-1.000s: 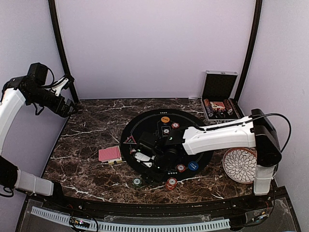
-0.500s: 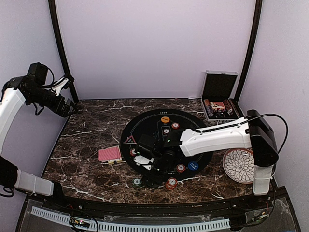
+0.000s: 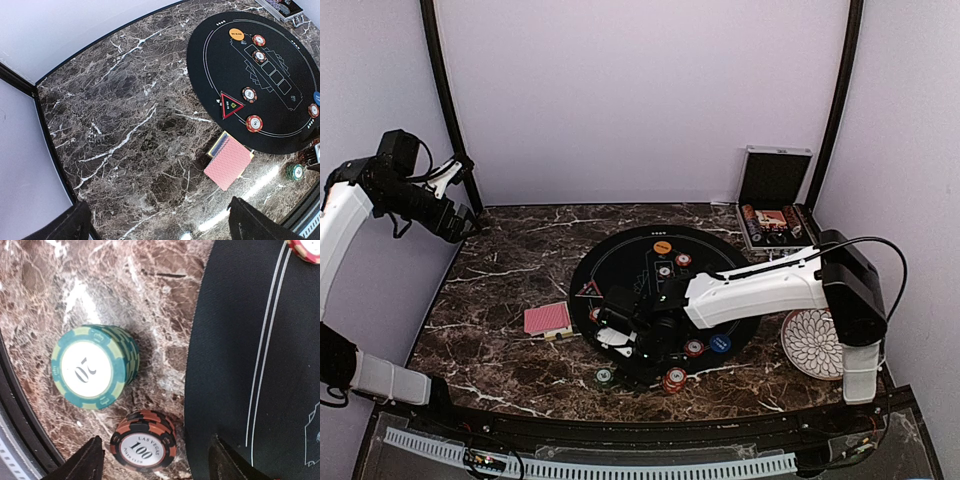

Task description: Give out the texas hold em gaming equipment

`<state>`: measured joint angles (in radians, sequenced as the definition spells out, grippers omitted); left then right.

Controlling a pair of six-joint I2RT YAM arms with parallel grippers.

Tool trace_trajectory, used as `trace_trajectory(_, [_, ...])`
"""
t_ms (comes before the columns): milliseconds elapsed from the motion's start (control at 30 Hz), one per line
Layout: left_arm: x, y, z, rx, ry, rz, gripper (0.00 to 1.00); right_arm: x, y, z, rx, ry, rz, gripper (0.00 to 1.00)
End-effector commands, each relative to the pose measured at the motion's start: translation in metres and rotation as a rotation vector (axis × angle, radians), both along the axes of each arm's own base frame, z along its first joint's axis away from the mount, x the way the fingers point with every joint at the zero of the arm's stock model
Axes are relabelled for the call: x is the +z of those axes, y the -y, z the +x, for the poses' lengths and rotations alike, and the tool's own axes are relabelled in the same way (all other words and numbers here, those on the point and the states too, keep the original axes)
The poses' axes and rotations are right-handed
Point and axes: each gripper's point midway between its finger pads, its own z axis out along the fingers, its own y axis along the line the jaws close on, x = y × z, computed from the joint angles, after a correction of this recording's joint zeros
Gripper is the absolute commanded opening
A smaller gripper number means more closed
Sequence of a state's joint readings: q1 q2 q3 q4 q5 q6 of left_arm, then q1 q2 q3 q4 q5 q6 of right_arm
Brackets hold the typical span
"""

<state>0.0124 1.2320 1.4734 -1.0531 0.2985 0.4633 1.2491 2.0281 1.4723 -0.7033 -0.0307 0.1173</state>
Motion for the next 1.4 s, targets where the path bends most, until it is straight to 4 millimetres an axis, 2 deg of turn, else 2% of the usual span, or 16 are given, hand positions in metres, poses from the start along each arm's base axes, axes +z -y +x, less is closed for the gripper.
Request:
trace_trajectory(0, [0.006,0.003,-0.007,-0.012,-0.003,-0.005,0.99,-0.008,-0.004,0.0,0.003,0.002,0.002,0.69])
trace_trajectory(533, [0.006,0.002,-0.007,-0.009,0.0,0.001,0.99,-0.001,-0.006,0.001,-0.007,0.008,0.023,0.42])
trace_trajectory(867, [0.005,0.002,-0.007,-0.009,0.0,0.002,0.99,0.021,-0.005,0.003,-0.031,0.022,0.052,0.26])
trace_trajectory(1000, [0.005,0.002,-0.007,-0.009,-0.002,0.001,0.99,0.034,-0.002,0.004,-0.05,0.033,0.063,0.24])
trace_trajectory(1167, [0.006,0.002,-0.007,-0.009,0.0,0.0,0.99,0.04,0.01,0.017,-0.1,0.071,0.051,0.23])
trace_trajectory(1367, [0.006,0.003,-0.007,-0.01,-0.001,-0.004,0.99,0.02,0.038,0.04,-0.193,0.072,-0.003,0.21])
